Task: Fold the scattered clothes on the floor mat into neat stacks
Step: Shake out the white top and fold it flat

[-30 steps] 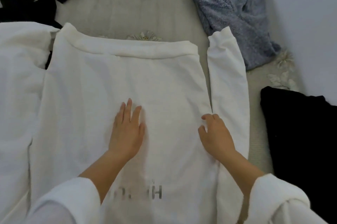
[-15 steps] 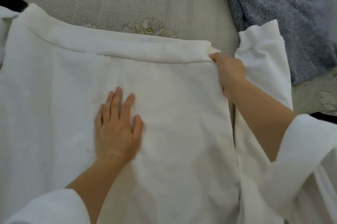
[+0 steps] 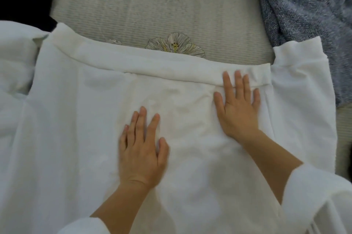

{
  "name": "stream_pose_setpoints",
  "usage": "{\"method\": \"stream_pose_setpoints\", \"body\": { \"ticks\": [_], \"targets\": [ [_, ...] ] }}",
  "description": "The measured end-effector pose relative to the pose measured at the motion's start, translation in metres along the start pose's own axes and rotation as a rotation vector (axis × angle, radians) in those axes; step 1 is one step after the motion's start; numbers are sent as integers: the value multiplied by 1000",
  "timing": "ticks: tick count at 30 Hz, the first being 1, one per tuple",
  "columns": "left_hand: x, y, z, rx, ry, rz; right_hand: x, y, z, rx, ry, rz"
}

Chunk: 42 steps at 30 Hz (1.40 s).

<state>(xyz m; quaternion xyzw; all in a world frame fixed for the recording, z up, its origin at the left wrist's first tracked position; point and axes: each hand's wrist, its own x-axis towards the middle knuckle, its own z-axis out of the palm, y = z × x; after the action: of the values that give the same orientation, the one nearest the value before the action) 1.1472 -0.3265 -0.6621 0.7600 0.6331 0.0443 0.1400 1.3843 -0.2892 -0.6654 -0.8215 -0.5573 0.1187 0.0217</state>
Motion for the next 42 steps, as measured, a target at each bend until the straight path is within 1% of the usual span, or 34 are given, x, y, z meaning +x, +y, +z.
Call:
{"method": "stream_pose_setpoints", "body": {
  "ticks": [2,4,6,7,8,10,11,12,13,14,16,17,18,20,22,24,25,26,27,28,29,30,31,32,34,36,38,40,42],
  "targets": [
    [0,0,0,9,-17,3,1,1,2,-7,-9,17],
    [1,4,-4,6,-40,-5,3,0,-4,-25,-71,23],
    [8,3,-15,-63,-52,-12,9,-3,-16,-43,-157,41],
    [16,-1,-22,-136,-43,14,15,-6,-26,-25,-172,59],
    [29,-8,-31,-222,-25,44,22,-8,-36,15,-151,83],
    [66,-32,-50,-348,3,13,37,-11,-52,68,-38,108],
    [89,-47,-58,-335,63,-25,42,-13,-55,55,-20,103],
    [114,-62,-65,-284,128,-64,44,-14,-56,48,-48,97],
    [138,-77,-72,-236,147,-104,44,-16,-54,69,-96,103],
    [160,-90,-79,-196,110,-139,41,-17,-50,109,-122,120],
    [189,-110,-84,-134,-34,-159,34,-19,-38,190,-50,156],
    [195,-115,-83,-129,-68,-161,31,-19,-34,218,14,158],
    [198,-118,-82,-139,-61,-153,30,-18,-32,242,66,151],
    [195,-118,-81,-164,32,-117,32,-17,-35,306,134,135],
    [196,-117,-82,-225,177,-105,38,-13,-44,405,232,170],
    [204,-113,-90,-364,341,-131,44,-11,-55,481,372,213],
    [210,-110,-93,-438,382,-144,47,-12,-58,522,408,228],
    [213,-106,-92,-489,376,-146,47,-14,-58,558,389,245],
    [213,-101,-87,-503,313,-143,46,-16,-54,549,309,257],
    [209,-95,-79,-464,207,-135,41,-16,-45,470,190,247],
    [200,-92,-67,-362,87,-130,33,-17,-32,331,59,213],
    [190,-90,-54,-226,13,-116,24,-18,-19,193,-13,168],
    [180,-89,-43,-100,5,-87,16,-19,-8,98,-12,127],
    [173,-90,-35,-20,46,-54,11,-20,0,51,25,102],
    [172,-95,-27,28,123,-23,11,-19,10,32,110,90],
    [176,-98,-24,45,103,-24,14,-17,14,19,126,79],
    [180,-98,-25,89,18,-62,16,-14,12,23,64,70],
    [178,-88,-33,142,-70,-125,19,-10,-1,91,-67,61],
    [157,-66,-42,78,-68,-152,16,-6,-23,208,-167,47]
  ]
}}
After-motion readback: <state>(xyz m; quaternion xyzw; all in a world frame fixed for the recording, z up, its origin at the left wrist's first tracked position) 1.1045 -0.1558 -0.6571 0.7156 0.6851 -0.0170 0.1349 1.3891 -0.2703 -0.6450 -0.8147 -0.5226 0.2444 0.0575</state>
